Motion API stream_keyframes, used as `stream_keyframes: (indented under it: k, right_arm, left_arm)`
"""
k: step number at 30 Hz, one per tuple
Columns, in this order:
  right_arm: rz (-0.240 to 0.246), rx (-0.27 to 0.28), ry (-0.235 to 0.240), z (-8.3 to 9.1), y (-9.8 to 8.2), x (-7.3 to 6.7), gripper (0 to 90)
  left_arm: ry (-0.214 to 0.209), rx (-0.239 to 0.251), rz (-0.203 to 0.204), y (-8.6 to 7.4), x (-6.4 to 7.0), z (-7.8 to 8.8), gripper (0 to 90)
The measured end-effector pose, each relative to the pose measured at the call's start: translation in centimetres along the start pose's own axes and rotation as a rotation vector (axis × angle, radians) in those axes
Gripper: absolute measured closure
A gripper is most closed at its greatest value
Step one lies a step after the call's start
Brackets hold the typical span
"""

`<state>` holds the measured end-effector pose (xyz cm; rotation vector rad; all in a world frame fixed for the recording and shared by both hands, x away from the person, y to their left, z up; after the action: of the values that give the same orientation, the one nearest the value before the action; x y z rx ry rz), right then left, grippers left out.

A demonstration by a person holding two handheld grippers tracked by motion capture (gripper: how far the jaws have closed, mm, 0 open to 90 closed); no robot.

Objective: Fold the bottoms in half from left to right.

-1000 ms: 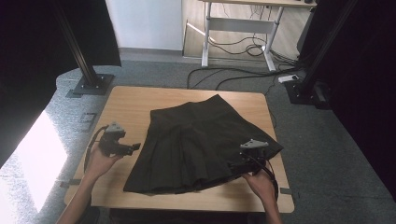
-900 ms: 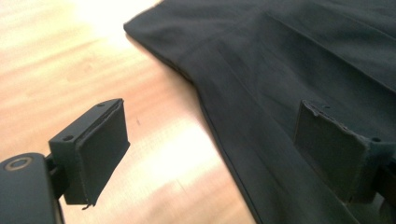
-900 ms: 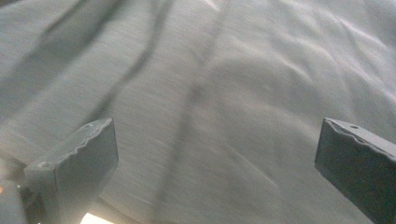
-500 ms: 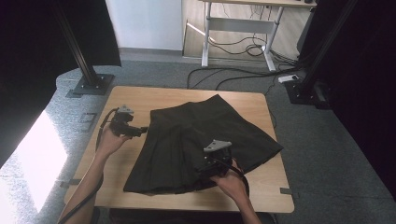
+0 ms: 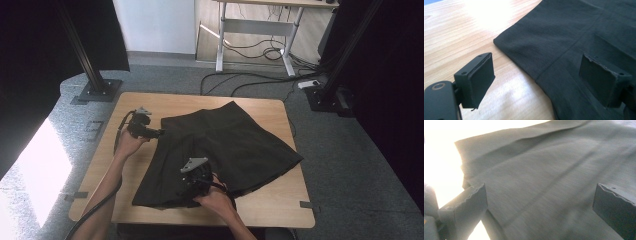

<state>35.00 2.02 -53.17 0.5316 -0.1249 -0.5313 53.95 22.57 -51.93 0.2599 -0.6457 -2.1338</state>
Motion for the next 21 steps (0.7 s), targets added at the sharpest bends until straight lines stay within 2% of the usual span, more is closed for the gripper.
stream_keyframes:
  k: [1,4,9,13,17,21]
  right_arm:
    - [0.013,-0.003,0.013,-0.5,0.3,-0.6,0.0]
    - [0.044,-0.018,0.036,-1.6,0.9,-1.9,0.0]
    - [0.109,-0.033,0.077,-3.7,2.1,-4.4,0.0]
    - [0.161,-0.058,0.090,-5.4,2.7,-6.1,0.0]
    - [0.187,-0.088,0.089,-6.8,2.9,-6.9,0.0]
    - [0.199,-0.109,0.063,-7.8,2.9,-6.8,0.4]
  left_arm:
    - [0.003,-0.010,0.004,0.3,-0.1,-0.8,13.0]
    - [0.007,-0.024,0.011,0.5,-0.2,-1.8,13.4]
    - [-0.004,-0.034,0.033,0.7,-0.4,-3.1,14.1]
    - [0.013,-0.062,0.028,0.4,-0.5,-4.0,14.2]
    - [0.001,-0.067,0.048,0.2,-0.6,-4.6,14.3]
    - [-0.002,-0.091,0.054,-0.1,-0.7,-5.5,14.7]
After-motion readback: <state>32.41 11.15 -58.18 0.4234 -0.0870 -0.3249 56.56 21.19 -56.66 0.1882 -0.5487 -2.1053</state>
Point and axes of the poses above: each handheld gripper's, and its own axes: z roughly backward along the jaws, y roughly out of its top, x roughly to its right, the point moved 5 cm from there along -z, roughly forward along the jaws, and after that the axes turned 14 degrees about -x, right-handed, at the moved point
